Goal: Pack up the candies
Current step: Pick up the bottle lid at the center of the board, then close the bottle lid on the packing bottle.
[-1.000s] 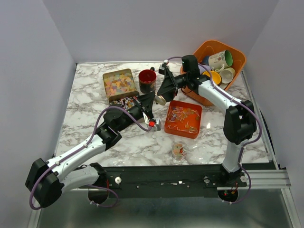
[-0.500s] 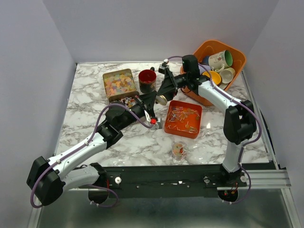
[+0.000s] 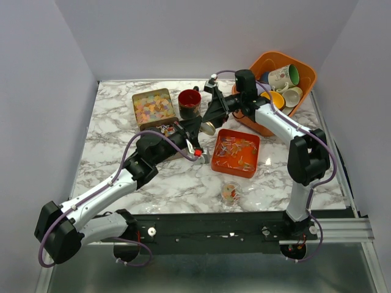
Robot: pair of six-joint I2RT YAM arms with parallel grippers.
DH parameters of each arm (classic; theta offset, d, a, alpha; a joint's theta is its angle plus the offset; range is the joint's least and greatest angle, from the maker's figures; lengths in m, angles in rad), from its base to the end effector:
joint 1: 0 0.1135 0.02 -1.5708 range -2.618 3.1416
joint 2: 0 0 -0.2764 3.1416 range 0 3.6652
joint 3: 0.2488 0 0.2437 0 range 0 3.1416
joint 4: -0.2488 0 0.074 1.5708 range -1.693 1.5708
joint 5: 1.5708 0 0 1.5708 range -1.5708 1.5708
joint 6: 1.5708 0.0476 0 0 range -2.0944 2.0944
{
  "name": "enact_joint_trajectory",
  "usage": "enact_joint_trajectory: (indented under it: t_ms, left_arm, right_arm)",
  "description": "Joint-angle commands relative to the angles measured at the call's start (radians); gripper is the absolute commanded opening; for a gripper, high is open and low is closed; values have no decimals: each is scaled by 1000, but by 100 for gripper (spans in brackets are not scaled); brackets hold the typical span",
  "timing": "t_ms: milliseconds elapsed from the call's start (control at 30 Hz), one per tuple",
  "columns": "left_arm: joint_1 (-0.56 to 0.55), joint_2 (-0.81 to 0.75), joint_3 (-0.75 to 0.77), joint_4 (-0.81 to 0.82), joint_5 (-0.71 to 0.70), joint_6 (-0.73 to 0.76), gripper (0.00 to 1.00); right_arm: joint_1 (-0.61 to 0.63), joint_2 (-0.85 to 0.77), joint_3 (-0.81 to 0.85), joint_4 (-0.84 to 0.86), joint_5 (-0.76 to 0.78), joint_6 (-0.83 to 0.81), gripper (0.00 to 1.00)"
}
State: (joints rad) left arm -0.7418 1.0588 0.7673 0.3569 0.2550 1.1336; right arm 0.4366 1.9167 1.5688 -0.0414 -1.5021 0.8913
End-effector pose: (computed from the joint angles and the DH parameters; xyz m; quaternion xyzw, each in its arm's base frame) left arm 0.1746 -0.1763 0.3519 0.6016 0.3263 0.0556 0.7270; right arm 0.3675 0.2239 0.3201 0.2335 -0.6771 -0.6972 0.0286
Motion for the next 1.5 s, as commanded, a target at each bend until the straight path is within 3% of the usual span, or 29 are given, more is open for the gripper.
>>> enact_joint_trajectory:
  t_ms: [0, 67, 200, 300, 333, 433, 533, 567, 700, 833, 900, 933, 967, 1000, 1033, 1067, 1167, 1333, 1400, 1467]
  left_arm:
    - [-2, 9, 40, 25, -13, -31, 19]
    - [-2, 20, 47, 39, -37, -49, 32]
    - [-1, 33, 75, 37, -80, -61, 45]
    - [-1, 27, 70, 43, -111, -49, 62]
    - [-1, 12, 70, 28, -124, -43, 71]
    - [8, -58, 75, -66, -197, -52, 82]
    - [38, -146, 87, -212, -241, -145, 90]
    - [42, -161, 90, -240, -258, -188, 92]
    - [65, -178, 122, -375, -344, -356, 93]
    - [70, -142, 133, -331, -398, -414, 94]
    - [70, -126, 153, -322, -433, -436, 94]
    - [70, -122, 155, -312, -439, -440, 94]
    - [70, -122, 156, -314, -441, -442, 94]
    - [70, -125, 159, -318, -435, -439, 94]
    - [70, -129, 162, -338, -430, -434, 94]
    - [71, -129, 165, -348, -430, -437, 95]
    - [71, -132, 187, -381, -453, -445, 95]
    - [76, -138, 204, -410, -491, -451, 95]
    - [75, -135, 217, -426, -491, -462, 95]
    - [76, -128, 228, -452, -482, -486, 95]
  right_arm:
    - [-6, -10, -4, 74, -265, -3, 87]
    - [-9, -13, -9, 83, -265, -3, 86]
    - [-16, -15, -18, 100, -265, 0, 79]
    - [-25, -13, -18, 124, -265, 4, 77]
    - [-30, -12, -16, 138, -265, 23, 77]
    - [-55, -10, -16, 259, -265, 108, 76]
    - [-94, 16, -15, 459, -265, 273, 75]
    - [-113, 25, -18, 645, -265, 343, 75]
    - [-150, 59, 46, 767, -265, 403, 74]
    - [-160, 106, 193, 779, -262, 394, 73]
    - [-159, 161, 340, 595, -262, 327, 73]
    - [-160, 189, 534, 483, -236, 205, 73]
    - [-167, 212, 644, 198, -206, 123, 73]
    - [-167, 276, 760, 49, -172, 38, 75]
    - [-165, 298, 892, -48, -132, -56, 75]
    - [-157, 303, 975, -29, -119, -54, 76]
    - [-142, 226, 880, 92, -63, -20, 76]
    - [-150, 174, 826, 103, 52, -109, 73]
    - [-160, 185, 870, -79, 133, -246, 76]
    - [-162, 211, 973, -280, 252, -484, 76]
